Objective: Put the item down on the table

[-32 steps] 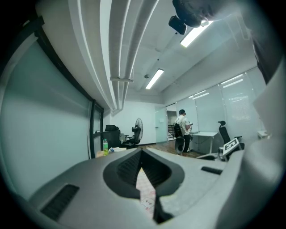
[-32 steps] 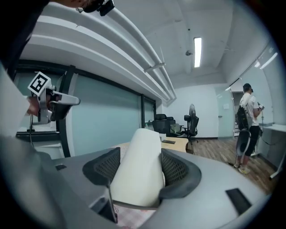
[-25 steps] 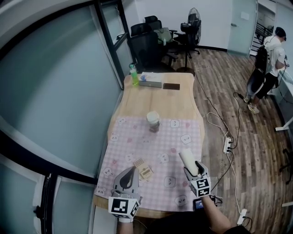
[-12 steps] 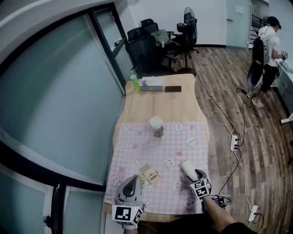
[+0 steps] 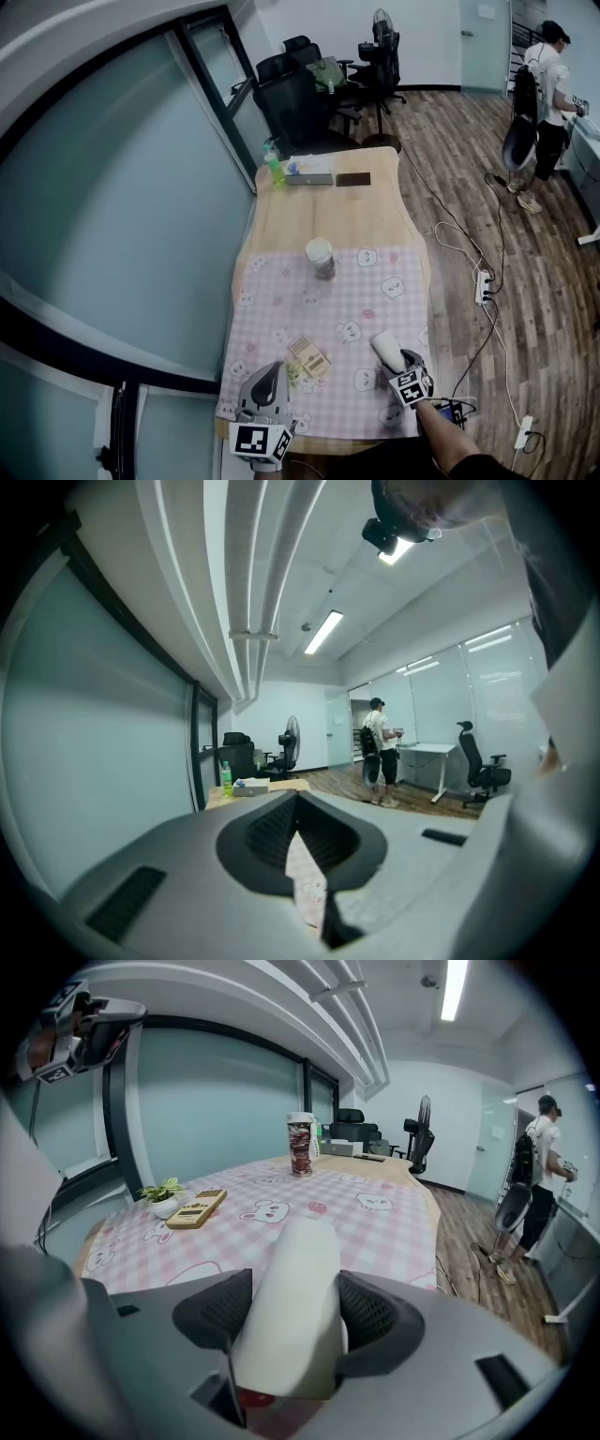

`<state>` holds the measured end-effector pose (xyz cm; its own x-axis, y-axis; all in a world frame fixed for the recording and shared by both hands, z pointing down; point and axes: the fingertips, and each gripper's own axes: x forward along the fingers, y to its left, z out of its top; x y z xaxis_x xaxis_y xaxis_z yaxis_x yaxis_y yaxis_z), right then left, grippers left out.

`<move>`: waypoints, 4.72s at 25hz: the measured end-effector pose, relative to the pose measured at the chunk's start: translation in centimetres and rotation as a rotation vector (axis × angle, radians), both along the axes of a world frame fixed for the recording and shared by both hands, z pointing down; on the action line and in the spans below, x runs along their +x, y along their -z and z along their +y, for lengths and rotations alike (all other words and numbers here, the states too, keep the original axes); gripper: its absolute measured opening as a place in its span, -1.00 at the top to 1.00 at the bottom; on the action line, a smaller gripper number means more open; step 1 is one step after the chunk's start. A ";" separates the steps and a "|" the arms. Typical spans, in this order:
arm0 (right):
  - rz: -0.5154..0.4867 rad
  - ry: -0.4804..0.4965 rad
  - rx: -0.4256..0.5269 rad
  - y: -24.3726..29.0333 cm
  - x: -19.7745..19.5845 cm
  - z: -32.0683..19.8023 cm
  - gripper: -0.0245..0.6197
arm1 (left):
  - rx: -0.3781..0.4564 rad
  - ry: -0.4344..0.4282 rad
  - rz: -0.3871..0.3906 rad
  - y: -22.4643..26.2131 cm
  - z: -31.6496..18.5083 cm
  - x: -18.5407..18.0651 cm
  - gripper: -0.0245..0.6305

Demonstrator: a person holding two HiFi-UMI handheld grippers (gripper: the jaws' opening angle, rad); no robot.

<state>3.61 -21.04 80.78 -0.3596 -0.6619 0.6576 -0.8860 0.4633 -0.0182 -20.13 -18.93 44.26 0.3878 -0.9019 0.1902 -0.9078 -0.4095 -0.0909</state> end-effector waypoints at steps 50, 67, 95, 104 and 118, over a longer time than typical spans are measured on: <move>-0.072 -0.115 0.114 4.8 2.5 -1.5 0.50 | 0.007 -0.034 0.024 -0.1 -0.6 2.2 0.93; -0.191 -0.078 0.311 18.6 3.3 -0.9 0.87 | 0.027 -0.034 0.035 0.7 -0.7 2.9 0.93; -0.242 -0.048 0.743 42.3 7.4 4.4 0.87 | 0.076 -0.094 0.026 3.2 0.3 5.4 0.93; -0.246 -0.040 0.721 41.7 7.1 4.5 0.87 | 0.107 -0.159 0.008 3.7 1.1 6.8 0.93; -0.245 -0.033 0.698 41.1 7.0 4.7 0.87 | 0.152 -0.083 0.020 4.5 0.8 5.6 0.93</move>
